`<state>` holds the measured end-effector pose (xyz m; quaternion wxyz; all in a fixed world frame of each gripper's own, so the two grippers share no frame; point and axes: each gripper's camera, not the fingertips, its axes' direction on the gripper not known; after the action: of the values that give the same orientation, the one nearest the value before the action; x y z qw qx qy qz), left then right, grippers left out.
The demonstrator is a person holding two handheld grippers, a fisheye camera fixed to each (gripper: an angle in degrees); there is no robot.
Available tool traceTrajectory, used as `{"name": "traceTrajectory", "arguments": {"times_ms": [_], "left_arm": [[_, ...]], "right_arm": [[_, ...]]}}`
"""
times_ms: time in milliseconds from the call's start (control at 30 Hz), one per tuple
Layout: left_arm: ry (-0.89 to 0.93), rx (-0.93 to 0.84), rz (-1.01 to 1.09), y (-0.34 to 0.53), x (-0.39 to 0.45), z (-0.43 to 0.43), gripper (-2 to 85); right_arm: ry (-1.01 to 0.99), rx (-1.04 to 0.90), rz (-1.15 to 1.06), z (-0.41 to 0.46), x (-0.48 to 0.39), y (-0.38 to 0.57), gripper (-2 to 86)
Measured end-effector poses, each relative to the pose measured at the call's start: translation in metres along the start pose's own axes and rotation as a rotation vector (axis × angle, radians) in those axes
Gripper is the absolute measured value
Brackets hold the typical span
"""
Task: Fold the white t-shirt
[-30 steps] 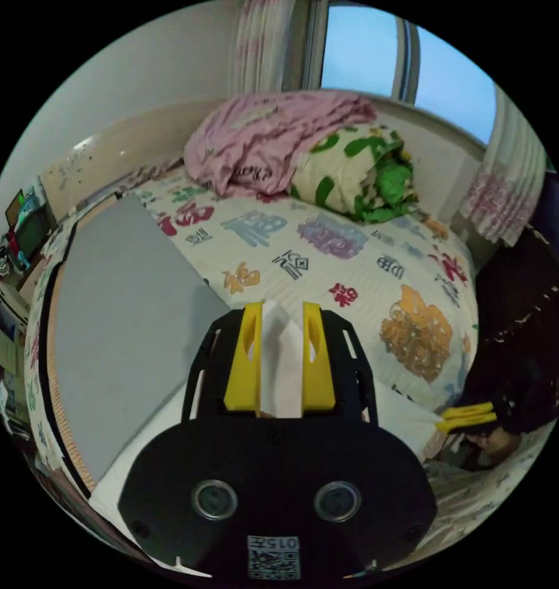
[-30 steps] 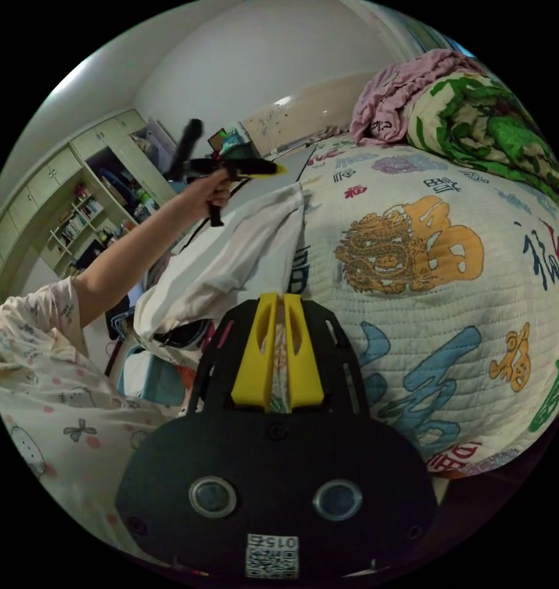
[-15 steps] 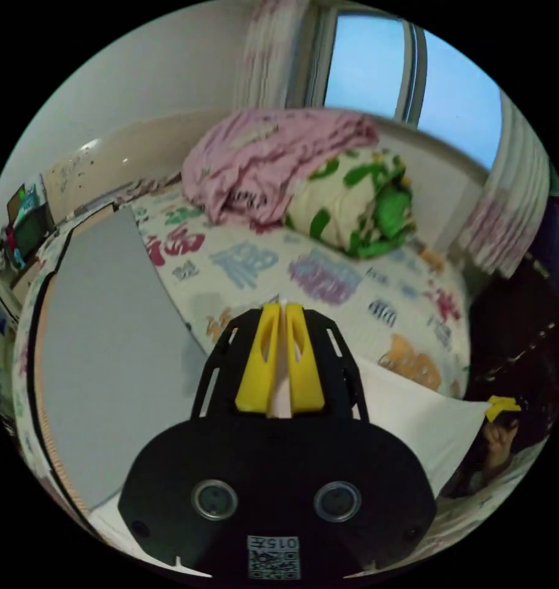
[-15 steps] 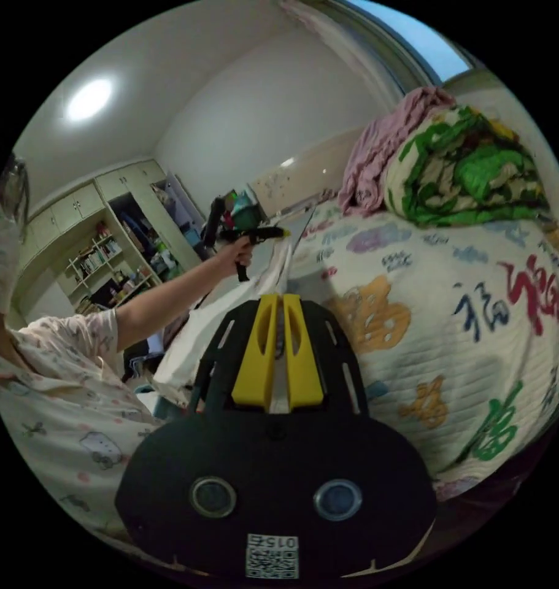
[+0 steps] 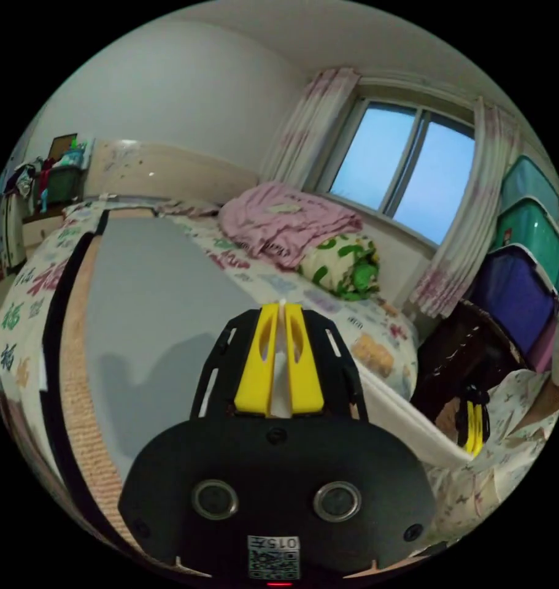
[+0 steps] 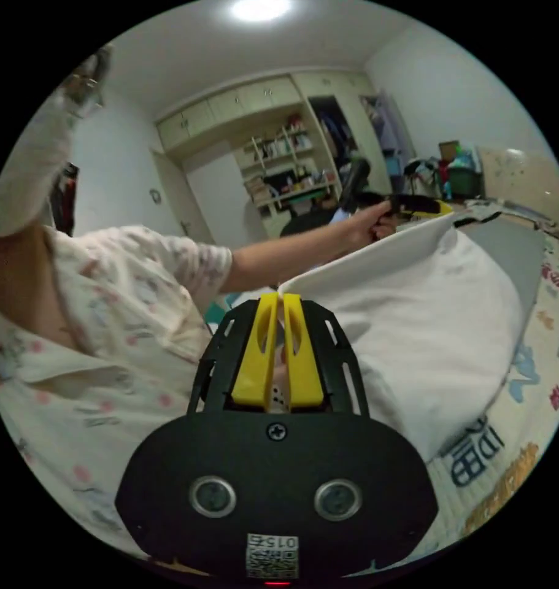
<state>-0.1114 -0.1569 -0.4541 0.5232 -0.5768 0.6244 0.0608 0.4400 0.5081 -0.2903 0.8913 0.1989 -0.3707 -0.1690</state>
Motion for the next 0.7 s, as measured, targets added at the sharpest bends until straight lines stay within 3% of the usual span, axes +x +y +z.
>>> {"name": "traceTrajectory", "arguments": {"times_ms": [133, 333, 433, 567, 633, 700], "left_arm": [[-0.216, -0.151, -0.038, 0.065, -0.054, 0.019, 0.5], [-0.364, -0.24, -0.079, 0.11, -0.092, 0.032, 0.1], [-0.554, -0.249, -0.121, 0.119, -0.098, 0.025, 0.1], [-0.37, -0.2, -0.191, 0.132, -0.102, 0.004, 4.2], [-0.303, -0.158, -0.195, 0.141, -0.096, -0.005, 7.0], [-0.262, -0.15, -0.201, 0.153, -0.09, -0.006, 9.2]], "right_arm": [[0.006, -0.169, 0.07, 0.129, 0.025, 0.008, 0.6], [0.039, -0.228, 0.119, 0.193, 0.049, 0.038, 1.5], [0.041, -0.272, 0.154, 0.218, 0.069, 0.058, 3.2], [-0.092, -0.256, 0.077, 0.223, 0.08, 0.077, 6.4], [-0.235, -0.35, -0.002, 0.233, 0.079, 0.086, 8.3], [-0.202, -0.404, -0.046, 0.225, 0.075, 0.092, 10.2]]}}
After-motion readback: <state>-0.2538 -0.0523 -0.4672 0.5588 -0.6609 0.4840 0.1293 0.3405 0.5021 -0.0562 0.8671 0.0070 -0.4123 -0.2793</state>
